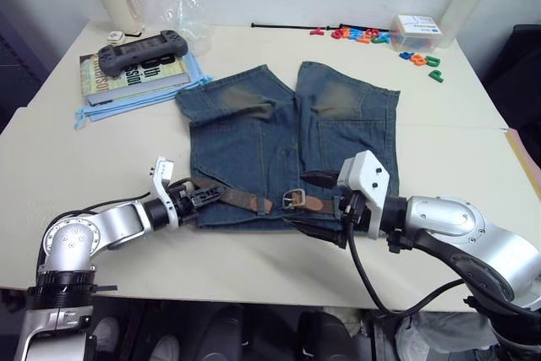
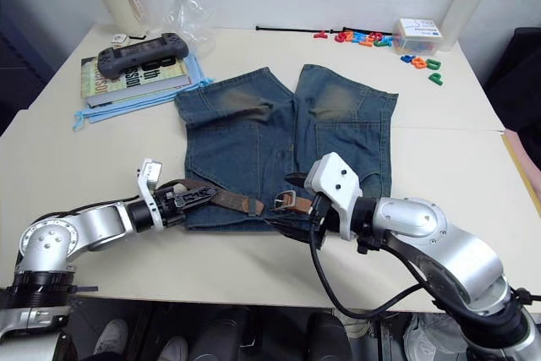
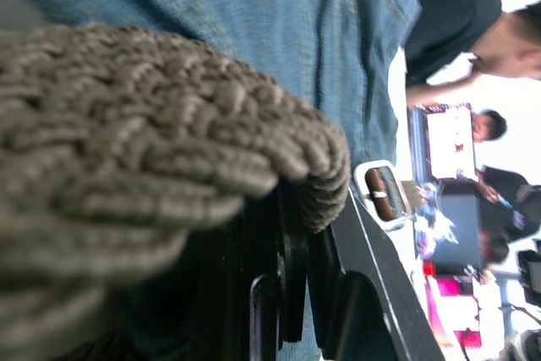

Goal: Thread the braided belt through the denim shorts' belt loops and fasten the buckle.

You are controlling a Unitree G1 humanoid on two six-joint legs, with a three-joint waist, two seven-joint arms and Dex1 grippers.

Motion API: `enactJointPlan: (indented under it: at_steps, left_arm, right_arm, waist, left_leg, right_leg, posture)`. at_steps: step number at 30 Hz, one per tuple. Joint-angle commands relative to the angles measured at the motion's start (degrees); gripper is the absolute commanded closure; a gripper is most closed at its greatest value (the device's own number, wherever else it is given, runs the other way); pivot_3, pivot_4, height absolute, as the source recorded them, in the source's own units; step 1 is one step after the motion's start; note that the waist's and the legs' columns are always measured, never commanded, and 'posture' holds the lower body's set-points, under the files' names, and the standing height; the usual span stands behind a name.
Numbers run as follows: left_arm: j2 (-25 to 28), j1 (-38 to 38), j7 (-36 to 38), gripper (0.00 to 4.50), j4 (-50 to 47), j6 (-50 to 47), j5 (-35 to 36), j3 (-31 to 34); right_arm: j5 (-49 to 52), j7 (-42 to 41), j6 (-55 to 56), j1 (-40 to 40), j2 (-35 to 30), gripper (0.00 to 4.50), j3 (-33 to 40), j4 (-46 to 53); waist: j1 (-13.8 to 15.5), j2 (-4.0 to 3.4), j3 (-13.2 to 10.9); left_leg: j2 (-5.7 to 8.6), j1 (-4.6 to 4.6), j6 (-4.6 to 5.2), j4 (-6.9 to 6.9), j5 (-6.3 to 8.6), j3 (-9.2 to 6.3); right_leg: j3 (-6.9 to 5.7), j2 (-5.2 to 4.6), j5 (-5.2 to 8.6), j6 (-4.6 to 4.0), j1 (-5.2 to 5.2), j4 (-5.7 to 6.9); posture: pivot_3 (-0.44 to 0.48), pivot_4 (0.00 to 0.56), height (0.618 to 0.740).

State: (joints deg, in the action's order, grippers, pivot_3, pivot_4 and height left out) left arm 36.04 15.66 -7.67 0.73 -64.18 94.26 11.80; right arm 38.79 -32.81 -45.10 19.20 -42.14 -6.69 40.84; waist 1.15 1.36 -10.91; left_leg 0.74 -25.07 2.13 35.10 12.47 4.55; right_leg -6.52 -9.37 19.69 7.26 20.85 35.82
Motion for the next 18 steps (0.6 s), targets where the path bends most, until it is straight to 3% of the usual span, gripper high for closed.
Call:
enactJointPlan:
  at_steps: [1, 8, 18]
  left_arm:
    - [-1.5, -2.5, -3.6, 4.5, -6.8, 0.6, 4.4, 0.6]
    - [-4.4, -0.2, -3.8, 4.5, -6.1, 1.3, 2.4, -2.0]
    - [-4.5, 7.5, 13.2, 4.5, -2.7, -2.7, -14.2, -10.3]
  right_arm:
    - [-0.6, 0.3, 0.1, 0.2, 0.6, 0.05, 0.6, 1.9]
    - [-0.8, 0.3, -0.8, 0.2, 0.8, 0.05, 1.0, 1.8]
    - [-4.0, -1.4, 0.1, -1.2, -0.6, 0.05, -0.4, 1.8]
  waist:
    - [0.2, 0.0, 0.0]
    - [0.4, 0.03, 0.0]
    - [0.4, 0.03, 0.0]
  left_leg:
    - [0.0, 0.0, 0.0, 0.0, 0.0, -0.02]
    - [0.03, 0.01, 0.0, 0.03, 0.0, -0.06]
    - [0.06, 0.0, 0.22, 0.04, -0.12, -0.06]
  right_leg:
    - [-0.01, -0.01, 0.0, 0.0, -0.01, -0.01]
    - [-0.11, 0.0, 0.0, 0.0, -0.12, -0.06]
    - [-0.38, 0.41, -0.01, 0.02, -0.14, -0.09]
  posture:
    - [0.0, 0.15, 0.706]
    - [0.0, 0.15, 0.706]
    - [0.0, 0.15, 0.706]
